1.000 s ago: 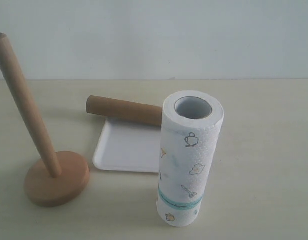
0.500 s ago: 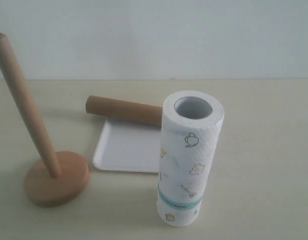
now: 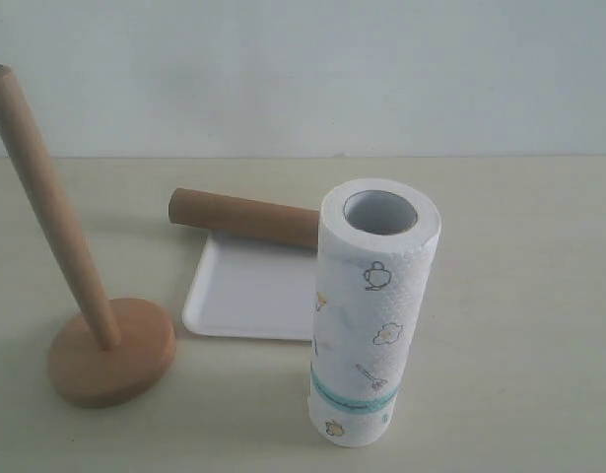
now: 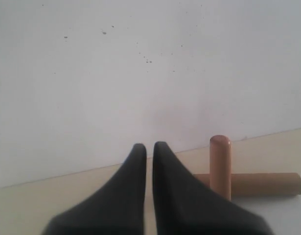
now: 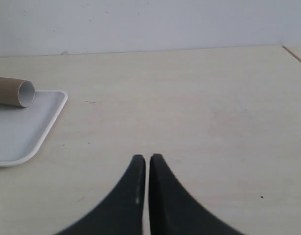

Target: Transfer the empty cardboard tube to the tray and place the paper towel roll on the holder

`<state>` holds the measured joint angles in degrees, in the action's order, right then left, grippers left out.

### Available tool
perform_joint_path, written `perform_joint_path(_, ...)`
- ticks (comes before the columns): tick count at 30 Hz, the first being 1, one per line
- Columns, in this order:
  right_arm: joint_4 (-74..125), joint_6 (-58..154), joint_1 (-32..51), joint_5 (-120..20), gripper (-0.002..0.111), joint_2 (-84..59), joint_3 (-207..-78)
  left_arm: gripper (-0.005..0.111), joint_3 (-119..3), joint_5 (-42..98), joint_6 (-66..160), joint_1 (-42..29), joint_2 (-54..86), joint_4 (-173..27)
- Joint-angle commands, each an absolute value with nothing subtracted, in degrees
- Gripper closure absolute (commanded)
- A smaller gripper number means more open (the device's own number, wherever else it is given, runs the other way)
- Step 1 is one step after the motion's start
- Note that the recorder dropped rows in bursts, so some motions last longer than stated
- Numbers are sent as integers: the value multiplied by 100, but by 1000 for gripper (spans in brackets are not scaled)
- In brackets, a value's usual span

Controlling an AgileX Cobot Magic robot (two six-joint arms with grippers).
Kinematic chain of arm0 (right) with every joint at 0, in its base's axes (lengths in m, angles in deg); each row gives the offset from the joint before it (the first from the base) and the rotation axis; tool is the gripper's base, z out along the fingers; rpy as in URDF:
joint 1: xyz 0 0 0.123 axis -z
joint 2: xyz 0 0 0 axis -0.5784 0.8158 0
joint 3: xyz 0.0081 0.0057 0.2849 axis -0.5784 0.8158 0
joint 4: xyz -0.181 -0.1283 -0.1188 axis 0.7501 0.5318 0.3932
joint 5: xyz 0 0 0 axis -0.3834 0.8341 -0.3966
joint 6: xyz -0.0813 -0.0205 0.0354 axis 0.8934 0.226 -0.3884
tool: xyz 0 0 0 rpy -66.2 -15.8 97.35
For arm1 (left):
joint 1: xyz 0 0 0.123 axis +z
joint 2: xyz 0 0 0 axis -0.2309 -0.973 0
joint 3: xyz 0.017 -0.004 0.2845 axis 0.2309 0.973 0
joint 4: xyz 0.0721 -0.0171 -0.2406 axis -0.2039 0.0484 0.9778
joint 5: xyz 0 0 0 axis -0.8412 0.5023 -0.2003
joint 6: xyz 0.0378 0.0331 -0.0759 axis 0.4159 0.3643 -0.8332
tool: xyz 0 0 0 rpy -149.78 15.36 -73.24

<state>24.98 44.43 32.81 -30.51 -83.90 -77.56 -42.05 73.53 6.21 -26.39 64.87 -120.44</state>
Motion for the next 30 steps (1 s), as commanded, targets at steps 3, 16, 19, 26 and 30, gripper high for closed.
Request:
perform_joint_path(3,2495,4472,3303,-3122,106,-8421,-7763,103,-3823,7351,504,-2660,7000,-11838)
perform_joint_path(16,2495,4472,3303,-3122,106,-8421,-7763,103,-3823,7319,504,-2660,7271,-11703)
perform_joint_path(19,2495,4472,3303,-3122,106,-8421,-7763,103,-3823,7319,504,-2660,7271,-11703)
perform_joint_path(26,2495,4472,3303,-3122,106,-8421,-7763,103,-3811,7293,488,-2436,7269,-11560)
perform_joint_path(30,2495,4472,3303,-3122,106,-8421,-7763,103,-3512,6773,286,-1478,7283,-10837)
